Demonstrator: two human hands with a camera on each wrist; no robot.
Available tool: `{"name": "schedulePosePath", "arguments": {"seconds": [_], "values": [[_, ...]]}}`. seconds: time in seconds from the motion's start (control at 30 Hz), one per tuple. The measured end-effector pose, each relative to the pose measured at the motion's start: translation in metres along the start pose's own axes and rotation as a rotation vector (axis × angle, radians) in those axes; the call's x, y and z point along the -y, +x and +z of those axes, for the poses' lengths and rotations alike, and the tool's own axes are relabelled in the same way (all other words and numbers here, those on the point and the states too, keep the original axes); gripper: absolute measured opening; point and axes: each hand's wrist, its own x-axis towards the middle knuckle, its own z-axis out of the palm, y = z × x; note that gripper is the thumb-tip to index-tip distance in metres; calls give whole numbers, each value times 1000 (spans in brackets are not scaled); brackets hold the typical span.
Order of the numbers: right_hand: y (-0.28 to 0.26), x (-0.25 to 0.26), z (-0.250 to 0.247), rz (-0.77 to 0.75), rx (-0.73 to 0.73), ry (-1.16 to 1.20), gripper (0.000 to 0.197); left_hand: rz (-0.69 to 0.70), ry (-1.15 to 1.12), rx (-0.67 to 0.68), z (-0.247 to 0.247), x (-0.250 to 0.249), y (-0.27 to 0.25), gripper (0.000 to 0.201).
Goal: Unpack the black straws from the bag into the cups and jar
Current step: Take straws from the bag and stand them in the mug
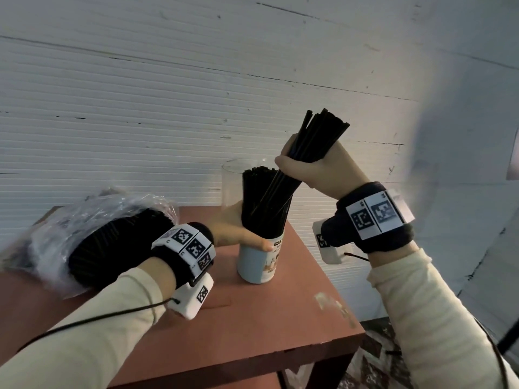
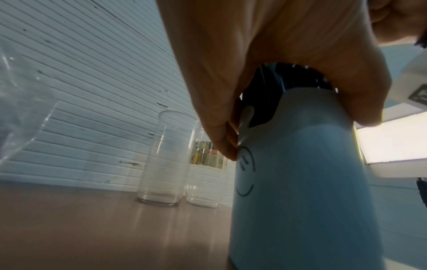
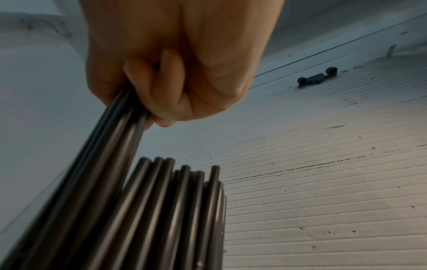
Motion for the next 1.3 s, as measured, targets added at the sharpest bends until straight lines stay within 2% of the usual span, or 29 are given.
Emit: {"name": "schedulePosePath", "arguments": {"seconds": [0.17,0.27,0.4,0.57,0.7,0.9,1.17,1.3], "values": [[-2,4,1,-9,2,9,14,18,16,-69,0,6,-7,71],[-5,4,-1,-8,2,19,15,21,6,-57,-4,10,-10,68],[-8,5,1,-26,5,39,15,14,24,-15,-9,11,-14,85],[-9,6,2,-29,13,53,16,22,14,41,-10,14,-16,83],[-11,4,2,-23,17,42,15,-13,-55,68,-9,16,-20,96],[-13,2,3,-35,38,35,16,-13,-129,106,-8,0,-21,68],[-10,5,14,-73,121,33,9,-1,-37,47,-10,5,-8,71],[-5,5,17,-83,130,14,9,12,-22,95,-10,3,-11,68]]}}
